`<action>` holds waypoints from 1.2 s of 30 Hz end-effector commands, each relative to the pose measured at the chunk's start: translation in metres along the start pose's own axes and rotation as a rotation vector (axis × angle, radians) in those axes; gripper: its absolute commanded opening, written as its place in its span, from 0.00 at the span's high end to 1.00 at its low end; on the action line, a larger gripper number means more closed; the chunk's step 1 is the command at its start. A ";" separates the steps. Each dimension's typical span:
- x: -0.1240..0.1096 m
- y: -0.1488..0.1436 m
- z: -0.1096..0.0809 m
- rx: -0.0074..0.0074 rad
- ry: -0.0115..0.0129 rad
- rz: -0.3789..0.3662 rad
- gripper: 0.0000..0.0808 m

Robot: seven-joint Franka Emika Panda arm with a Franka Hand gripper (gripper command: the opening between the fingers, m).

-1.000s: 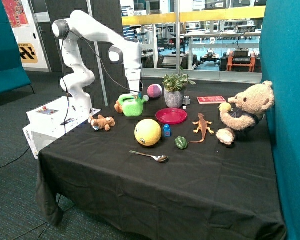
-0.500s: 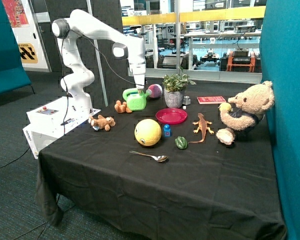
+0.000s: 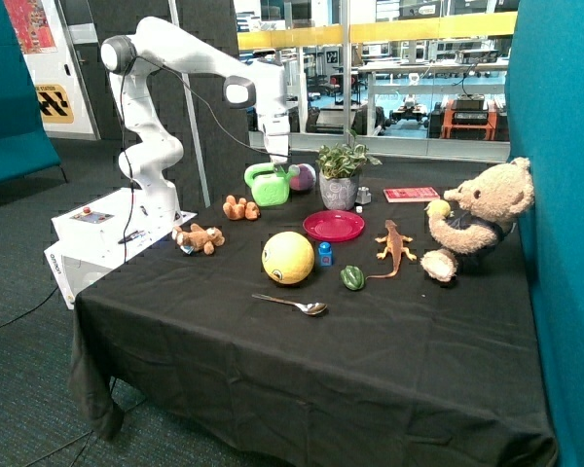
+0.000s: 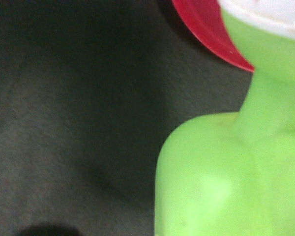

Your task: Water the pot plant and put the can on the plate

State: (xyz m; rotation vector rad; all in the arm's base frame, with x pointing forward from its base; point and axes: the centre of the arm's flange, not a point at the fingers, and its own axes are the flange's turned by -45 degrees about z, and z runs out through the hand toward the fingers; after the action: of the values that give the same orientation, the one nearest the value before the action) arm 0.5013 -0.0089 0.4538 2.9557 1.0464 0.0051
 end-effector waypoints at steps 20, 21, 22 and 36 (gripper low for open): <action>0.037 -0.067 -0.008 0.0069 -0.0009 -0.044 1.00; 0.039 -0.070 -0.008 0.0069 -0.0009 -0.042 1.00; 0.039 -0.071 -0.008 0.0069 -0.0009 -0.038 1.00; 0.053 -0.085 -0.012 0.0068 -0.0013 0.078 1.00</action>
State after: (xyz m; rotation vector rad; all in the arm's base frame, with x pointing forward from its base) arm 0.4897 0.0732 0.4627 2.9711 1.0197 -0.0039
